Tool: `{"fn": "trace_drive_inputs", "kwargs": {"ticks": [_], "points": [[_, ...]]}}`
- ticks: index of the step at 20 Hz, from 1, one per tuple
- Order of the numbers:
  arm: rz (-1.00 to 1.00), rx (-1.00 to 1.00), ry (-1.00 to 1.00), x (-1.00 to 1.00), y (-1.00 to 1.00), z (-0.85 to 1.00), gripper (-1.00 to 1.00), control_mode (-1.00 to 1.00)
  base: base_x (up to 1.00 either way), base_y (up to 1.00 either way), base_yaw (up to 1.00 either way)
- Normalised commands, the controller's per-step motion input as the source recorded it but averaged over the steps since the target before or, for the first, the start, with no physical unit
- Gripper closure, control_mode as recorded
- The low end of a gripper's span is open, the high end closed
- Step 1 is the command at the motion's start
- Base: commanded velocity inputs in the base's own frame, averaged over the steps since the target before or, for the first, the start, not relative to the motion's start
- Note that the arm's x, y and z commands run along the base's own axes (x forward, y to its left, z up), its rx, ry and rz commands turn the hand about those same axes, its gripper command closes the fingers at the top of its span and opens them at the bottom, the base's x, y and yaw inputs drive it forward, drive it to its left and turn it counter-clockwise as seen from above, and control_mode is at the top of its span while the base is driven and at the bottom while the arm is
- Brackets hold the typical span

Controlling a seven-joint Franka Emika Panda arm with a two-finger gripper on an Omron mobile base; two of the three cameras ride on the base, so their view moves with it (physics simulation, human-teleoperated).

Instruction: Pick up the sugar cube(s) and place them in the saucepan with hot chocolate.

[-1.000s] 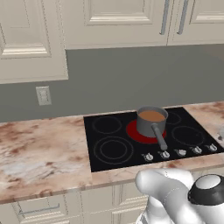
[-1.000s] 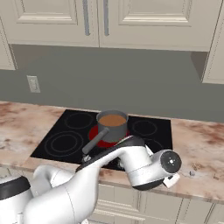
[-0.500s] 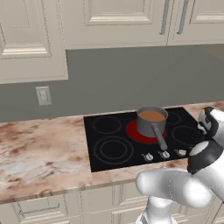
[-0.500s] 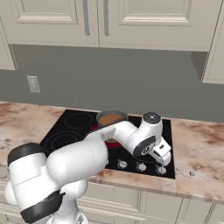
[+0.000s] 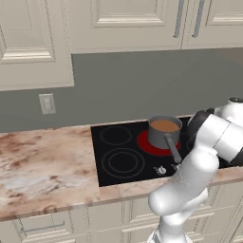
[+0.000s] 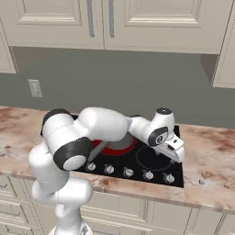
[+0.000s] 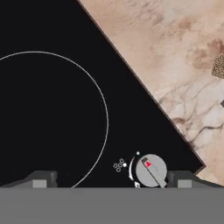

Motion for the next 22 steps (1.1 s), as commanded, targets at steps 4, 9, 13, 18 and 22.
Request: {"fn": "trace_drive_inputs", "kwargs": {"ticks": [4, 9, 13, 18, 22], "points": [[0.0, 0.07, 0.01, 0.12, -0.75, -0.15, -1.0, -1.0, 0.0, 0.0, 0.0], [0.0, 0.13, 0.0, -0.01, -0.83, -0.17, -1.0, -1.0, 0.0, 0.0, 0.0], [0.0, 0.11, 0.0, -0.26, -0.53, -0.1, -1.0, -1.0, 0.0, 0.0, 0.0], [0.0, 0.03, 0.0, -0.28, -0.15, 0.0, -1.0, -1.0, 0.0, 0.0, 0.0], [0.02, 0.0, 0.0, -0.15, 0.0, 0.0, -1.0, -1.0, 0.0, 0.0, 0.0]]}}
